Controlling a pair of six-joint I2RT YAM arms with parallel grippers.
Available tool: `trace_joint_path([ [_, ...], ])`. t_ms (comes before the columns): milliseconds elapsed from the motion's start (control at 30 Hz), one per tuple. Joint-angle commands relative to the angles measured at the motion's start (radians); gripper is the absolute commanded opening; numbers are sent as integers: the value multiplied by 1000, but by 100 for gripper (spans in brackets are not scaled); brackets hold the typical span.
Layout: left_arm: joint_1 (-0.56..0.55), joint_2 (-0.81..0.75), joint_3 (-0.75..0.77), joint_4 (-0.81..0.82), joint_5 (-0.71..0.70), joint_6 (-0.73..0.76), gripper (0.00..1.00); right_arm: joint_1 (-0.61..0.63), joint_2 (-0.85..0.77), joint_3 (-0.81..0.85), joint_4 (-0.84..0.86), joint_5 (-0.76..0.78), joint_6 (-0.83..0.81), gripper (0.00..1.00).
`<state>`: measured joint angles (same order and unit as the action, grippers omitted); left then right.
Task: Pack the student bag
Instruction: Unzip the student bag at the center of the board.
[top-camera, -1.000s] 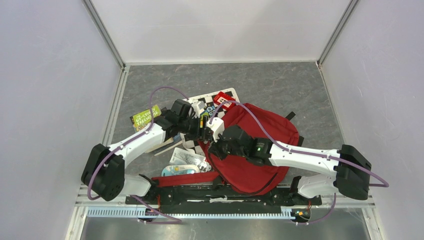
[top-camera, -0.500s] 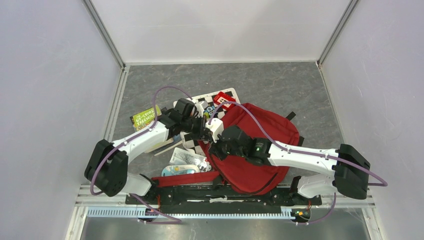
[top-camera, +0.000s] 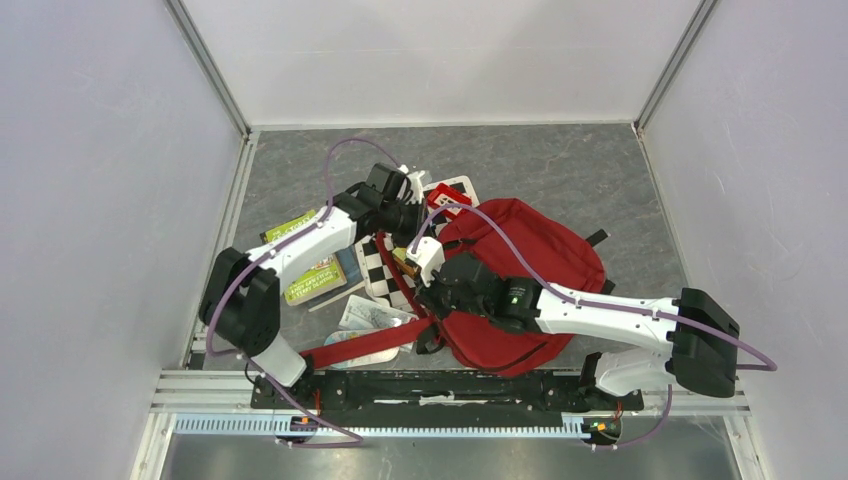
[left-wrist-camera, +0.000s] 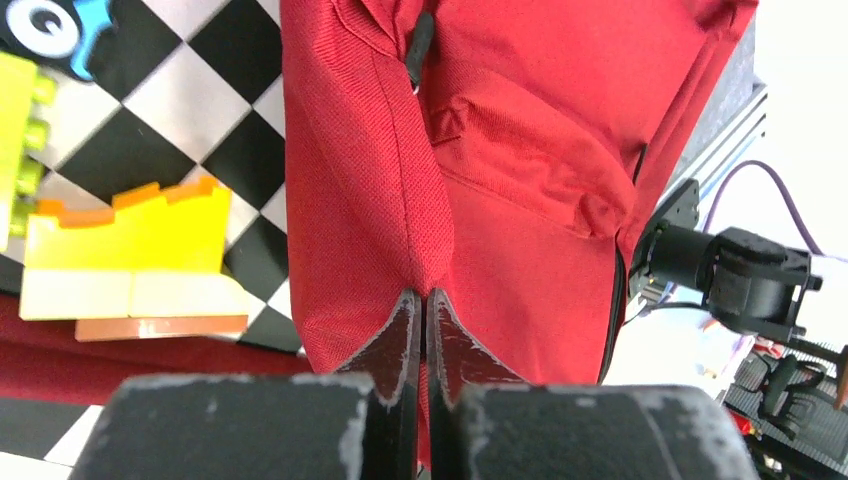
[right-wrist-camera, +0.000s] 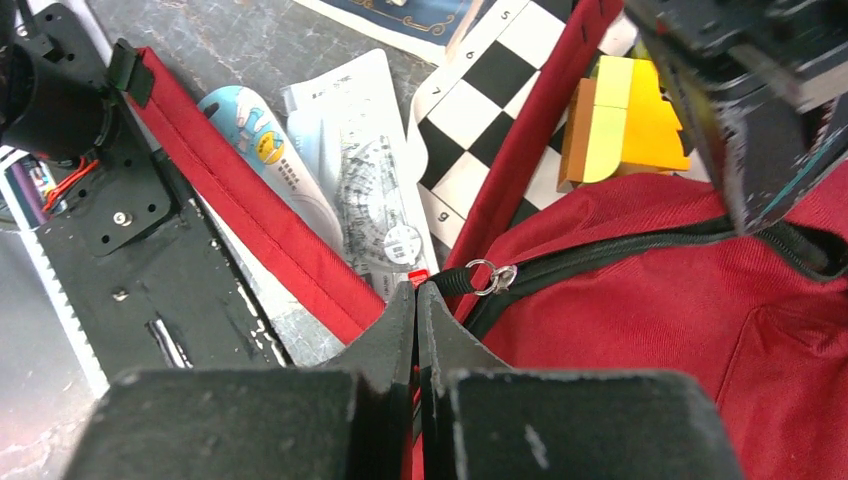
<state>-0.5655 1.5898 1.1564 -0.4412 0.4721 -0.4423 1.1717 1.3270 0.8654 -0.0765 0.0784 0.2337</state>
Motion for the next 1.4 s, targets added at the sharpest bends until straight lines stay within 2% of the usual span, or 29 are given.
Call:
trace_joint_path([
  [0, 35, 76, 131, 59, -49, 54, 2, 24, -31, 26, 25, 9, 7, 0],
  [333, 84, 238, 313, 77, -91, 36, 2, 26, -77, -49, -8, 106, 45, 0],
  [733, 108, 301, 366, 150, -172, 20, 4, 29, -123, -125, -34, 73, 79, 0],
  [767, 108, 296, 366, 149, -179, 19, 12, 29, -126, -131, -34, 75, 82, 0],
  [800, 108, 288, 361, 148, -187, 22, 24, 29, -131, -136, -32, 82, 85, 0],
  [867, 108, 260, 342, 147, -216, 51, 62, 29, -142, -147, -13, 101, 88, 0],
  [933, 108, 219, 310, 134, -275, 72, 82, 29, -154, -152, 11, 117, 81, 0],
  [1033, 107, 127, 223, 139, -294, 58, 92, 29, -168, -148, 51, 136, 65, 0],
  [1200, 75, -65, 0, 191, -274, -41, 96, 29, -178, -154, 96, 160, 56, 0],
  [1367, -2, -249, -216, 272, -262, -192, 100, 29, -163, -151, 105, 157, 52, 0],
])
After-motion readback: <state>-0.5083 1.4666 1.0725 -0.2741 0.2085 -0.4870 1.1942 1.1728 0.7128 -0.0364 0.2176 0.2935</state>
